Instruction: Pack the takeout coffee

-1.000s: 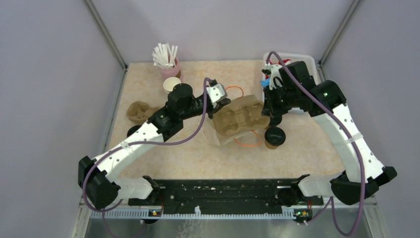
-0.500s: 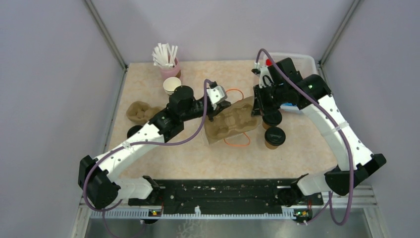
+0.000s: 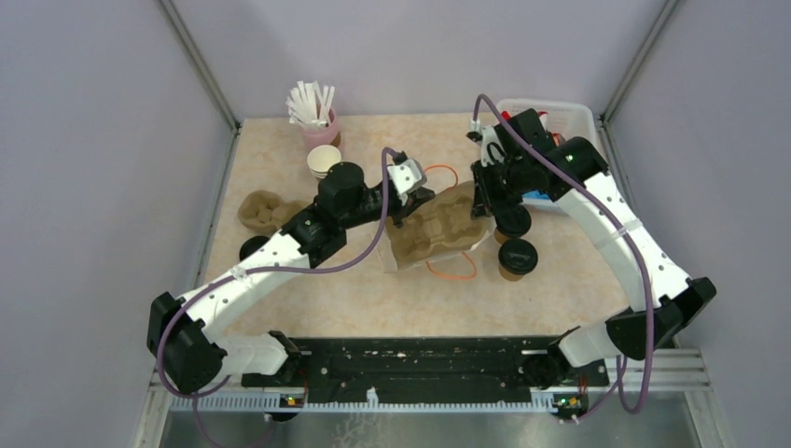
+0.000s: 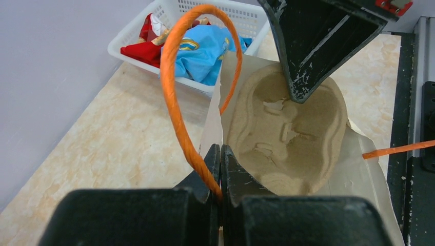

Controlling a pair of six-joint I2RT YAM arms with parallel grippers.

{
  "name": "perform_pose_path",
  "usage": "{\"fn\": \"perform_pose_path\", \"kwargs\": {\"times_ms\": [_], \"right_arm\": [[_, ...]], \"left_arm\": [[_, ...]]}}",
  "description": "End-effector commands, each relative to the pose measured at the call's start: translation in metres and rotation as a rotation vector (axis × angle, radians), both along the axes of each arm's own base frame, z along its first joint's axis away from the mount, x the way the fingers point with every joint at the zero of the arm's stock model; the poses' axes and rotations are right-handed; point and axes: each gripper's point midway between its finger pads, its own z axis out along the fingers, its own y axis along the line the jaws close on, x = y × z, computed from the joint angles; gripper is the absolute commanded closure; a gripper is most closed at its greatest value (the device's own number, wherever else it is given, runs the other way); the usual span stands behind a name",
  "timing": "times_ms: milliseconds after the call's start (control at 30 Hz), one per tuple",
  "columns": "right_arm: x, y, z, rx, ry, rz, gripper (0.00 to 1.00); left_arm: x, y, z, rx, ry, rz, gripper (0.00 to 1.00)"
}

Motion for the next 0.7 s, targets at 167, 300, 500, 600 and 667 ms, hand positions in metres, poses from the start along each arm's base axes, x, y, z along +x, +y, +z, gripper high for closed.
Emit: {"fn": "perform_pose_path", "kwargs": {"times_ms": [167,300,500,600,667], "right_arm": [[0.015,0.011,0.006,0.022,-0.059,0.019,1.00],[0.023,0.009,0.008,-0.007,-0.068,-0.005,1.00],[0.010,0.007,0.037,0.028,-0.047,-0.023,1.00],[0.007,0.006,0.021,0.016,-0.020,-0.025,1.00],[0.009,0.009,0.013,0.023,-0.018,-0.013,1.00]], "left_arm": [[-0.002,-0.003,0.022,-0.073,-0.041,-0.006,1.00],[-0.002,-0.005,0.021,-0.072,-0.037,-0.018,1.00],[0.001,-0.004,0.016,-0.053,-0.034,-0.005,1.00],[0.002,-0.004,0.015,-0.053,-0.031,-0.002,1.00],[0.002,-0.005,0.014,-0.054,-0.025,-0.001,1.00]]}}
